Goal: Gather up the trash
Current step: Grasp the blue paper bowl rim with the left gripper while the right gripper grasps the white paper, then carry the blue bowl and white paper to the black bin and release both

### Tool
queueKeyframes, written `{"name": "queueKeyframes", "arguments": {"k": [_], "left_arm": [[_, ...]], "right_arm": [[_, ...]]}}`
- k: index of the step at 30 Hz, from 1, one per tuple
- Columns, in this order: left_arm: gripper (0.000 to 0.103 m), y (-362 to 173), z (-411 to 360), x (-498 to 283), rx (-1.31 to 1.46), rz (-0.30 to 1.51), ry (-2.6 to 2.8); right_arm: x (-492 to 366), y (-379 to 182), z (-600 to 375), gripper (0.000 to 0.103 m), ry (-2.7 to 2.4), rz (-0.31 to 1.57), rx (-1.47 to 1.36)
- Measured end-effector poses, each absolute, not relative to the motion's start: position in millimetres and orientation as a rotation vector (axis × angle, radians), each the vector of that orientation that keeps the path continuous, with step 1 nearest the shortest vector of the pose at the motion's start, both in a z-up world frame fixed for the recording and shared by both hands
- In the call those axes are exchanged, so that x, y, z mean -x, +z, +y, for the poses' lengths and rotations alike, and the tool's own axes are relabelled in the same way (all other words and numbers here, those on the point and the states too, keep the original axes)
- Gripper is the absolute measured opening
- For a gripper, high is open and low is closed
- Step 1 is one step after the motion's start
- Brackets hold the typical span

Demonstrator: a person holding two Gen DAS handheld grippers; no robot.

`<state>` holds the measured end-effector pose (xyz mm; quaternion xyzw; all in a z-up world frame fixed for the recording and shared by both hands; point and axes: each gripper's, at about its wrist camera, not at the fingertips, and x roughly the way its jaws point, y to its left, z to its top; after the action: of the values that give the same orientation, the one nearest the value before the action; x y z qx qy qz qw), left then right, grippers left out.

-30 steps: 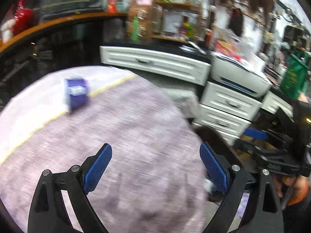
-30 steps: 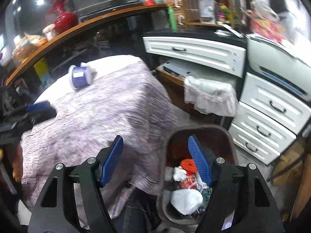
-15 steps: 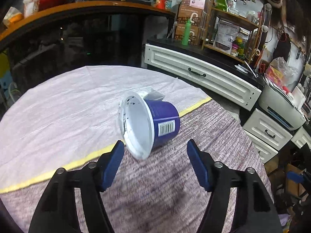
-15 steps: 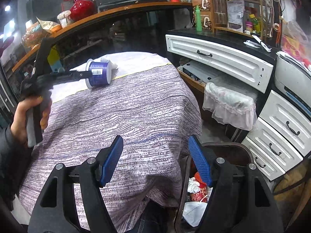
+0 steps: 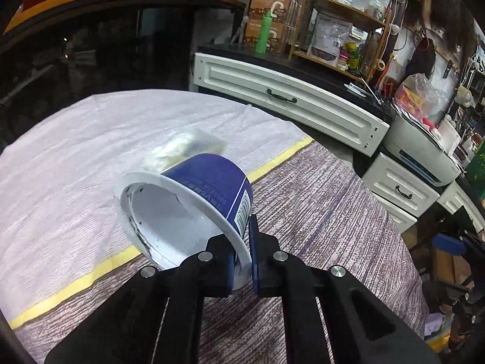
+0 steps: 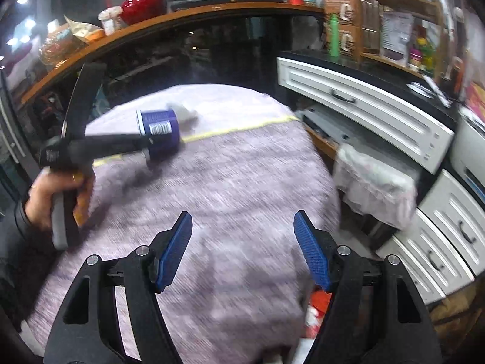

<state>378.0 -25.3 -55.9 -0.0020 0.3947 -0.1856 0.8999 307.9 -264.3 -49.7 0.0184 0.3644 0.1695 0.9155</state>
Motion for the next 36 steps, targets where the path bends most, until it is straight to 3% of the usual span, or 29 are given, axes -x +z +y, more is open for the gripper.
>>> {"name": "queueKeyframes", "arguments": {"k": [10,25,27,28,29,31,32,36], "left_arm": [[0.008,-34.6,23.0,-331.0,0.048,0.723,-0.168],[0.008,-34.5,51.5,-339.8,0.099,0.710,-0.087],[0.008,-34.5,55.1,-339.8,0.111,0.710,-0.087],[0.008,-33.5,55.9,-339.7,0.113,0.707,-0.085],[0.008,-33.7,56.4,-338.8,0.114,0.703,-0.084],[0.008,-31.4,57.1,-338.1,0.119,0.692,-0.084],[0.008,-30.6,56.7,-337.5,0.122,0.685,-0.085],[0.008,-30.9,55.7,-336.7,0.107,0.672,-0.076]], "right_arm": [[-379.4,-41.2,-187.7,0.070,0.496,0.766,-0.006],[-491.4,-80.9,-82.6,0.069,0.480,0.928,0.163],[-494.8,-85.1,-77.8,0.060,0.456,0.927,0.200],[-494.7,-85.6,-76.9,0.048,0.443,0.919,0.218],[-493.8,-84.4,-77.6,0.028,0.431,0.902,0.232],[-493.2,-81.8,-81.2,0.013,0.431,0.900,0.222],[-490.8,-79.9,-84.8,0.008,0.435,0.895,0.206],[-470.5,-63.7,-105.6,0.008,0.435,0.852,0.141]]}}
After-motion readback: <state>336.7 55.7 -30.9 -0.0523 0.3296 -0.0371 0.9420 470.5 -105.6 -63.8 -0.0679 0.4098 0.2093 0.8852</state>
